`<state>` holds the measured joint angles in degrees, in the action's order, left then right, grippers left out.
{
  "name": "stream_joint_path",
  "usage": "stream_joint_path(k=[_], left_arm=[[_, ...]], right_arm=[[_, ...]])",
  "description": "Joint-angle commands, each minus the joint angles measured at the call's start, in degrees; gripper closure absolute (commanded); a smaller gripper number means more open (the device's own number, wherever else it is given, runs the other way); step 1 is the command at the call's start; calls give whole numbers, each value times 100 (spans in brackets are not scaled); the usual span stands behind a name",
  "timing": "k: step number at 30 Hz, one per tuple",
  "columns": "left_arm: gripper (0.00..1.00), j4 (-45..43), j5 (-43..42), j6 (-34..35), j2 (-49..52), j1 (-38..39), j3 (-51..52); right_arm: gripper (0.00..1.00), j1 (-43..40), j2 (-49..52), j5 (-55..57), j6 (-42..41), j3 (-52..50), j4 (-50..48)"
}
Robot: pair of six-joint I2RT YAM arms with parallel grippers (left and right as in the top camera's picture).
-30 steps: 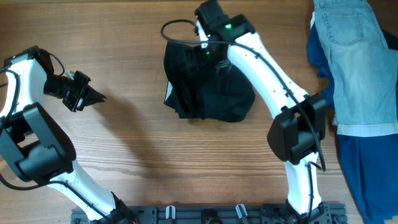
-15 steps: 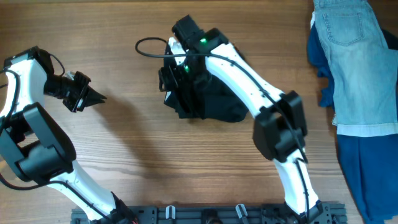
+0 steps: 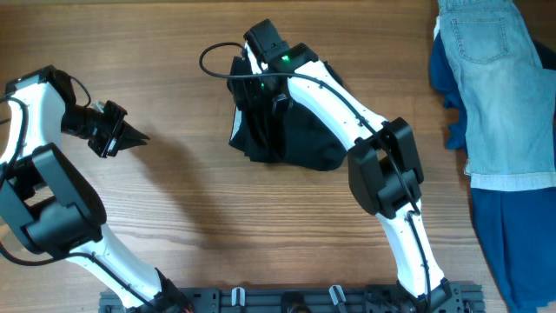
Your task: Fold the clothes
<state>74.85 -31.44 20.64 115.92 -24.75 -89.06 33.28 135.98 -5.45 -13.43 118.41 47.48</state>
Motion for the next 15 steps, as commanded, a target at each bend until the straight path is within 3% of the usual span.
stream_joint_path(k=[1,4,7,10,13,15], left_arm=[[90,42,-92,-48,-160,26,11],[90,44,-92,-48,-160,26,11],[90,66,-92,-50,-160,26,11],[90,87,-90,-52,-160,26,11],[91,85,-90,-50,-160,26,11],[96,90,-131,-83,-160,76,11]], right_arm=[[0,-4,-13,1034,22,205,-155],[0,9,-37,1405,33,319,-466],[0,20,-146,1510,581,323,-999],[0,129,-518,1266,1001,376,-734],[0,302,-1069,1276,625,376,-286],[0,240,-1545,1161,-96,376,173]])
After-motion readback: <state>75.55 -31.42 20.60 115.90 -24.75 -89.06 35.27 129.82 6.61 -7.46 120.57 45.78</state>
